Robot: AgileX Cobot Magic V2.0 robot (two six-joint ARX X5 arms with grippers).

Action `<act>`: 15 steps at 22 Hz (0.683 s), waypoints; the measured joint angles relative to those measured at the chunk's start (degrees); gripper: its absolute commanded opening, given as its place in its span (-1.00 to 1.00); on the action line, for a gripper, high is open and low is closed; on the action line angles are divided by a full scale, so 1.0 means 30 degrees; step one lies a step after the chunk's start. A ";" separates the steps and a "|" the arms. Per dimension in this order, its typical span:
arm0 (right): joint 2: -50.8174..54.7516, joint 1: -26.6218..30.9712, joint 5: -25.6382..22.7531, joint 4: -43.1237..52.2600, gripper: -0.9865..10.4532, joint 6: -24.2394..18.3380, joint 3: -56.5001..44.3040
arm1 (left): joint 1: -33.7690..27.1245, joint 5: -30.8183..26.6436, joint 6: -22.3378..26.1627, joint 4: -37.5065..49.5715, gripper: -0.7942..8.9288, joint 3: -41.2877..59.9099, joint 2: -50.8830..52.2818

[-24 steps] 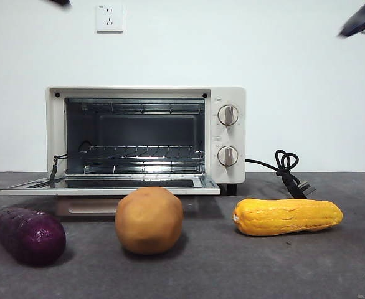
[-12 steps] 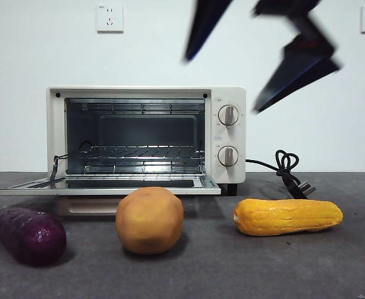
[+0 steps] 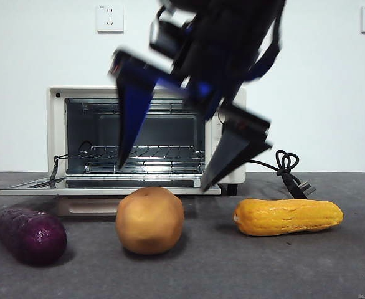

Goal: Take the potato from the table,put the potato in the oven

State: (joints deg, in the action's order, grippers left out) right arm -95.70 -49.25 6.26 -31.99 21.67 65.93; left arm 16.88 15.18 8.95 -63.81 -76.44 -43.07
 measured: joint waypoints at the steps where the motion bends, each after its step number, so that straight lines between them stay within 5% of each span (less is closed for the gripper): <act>1: -0.0481 -0.0175 -0.0386 0.0415 0.38 0.0233 0.0000 | 0.0000 0.0000 0.0007 -0.0066 -0.85 0.0000 -0.0007; 4: -0.1909 -0.0576 -0.0962 0.1377 0.30 0.0882 0.0007 | 0.0000 0.0007 0.0000 -0.0160 -0.85 0.0000 0.0007; 12: -0.2390 -0.1537 -0.1661 0.1472 -0.78 0.1144 0.0022 | 0.0000 0.0000 0.0000 -0.0160 -0.85 0.0000 0.0022; 15: -0.2368 -0.1596 -0.1654 0.1464 -0.86 0.1137 0.0022 | 0.0000 0.0007 0.0000 -0.0160 -0.85 0.0000 0.0022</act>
State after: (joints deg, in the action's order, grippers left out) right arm -102.80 -54.04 1.30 -27.59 25.08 66.00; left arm 16.88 15.20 8.95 -64.29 -76.44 -43.00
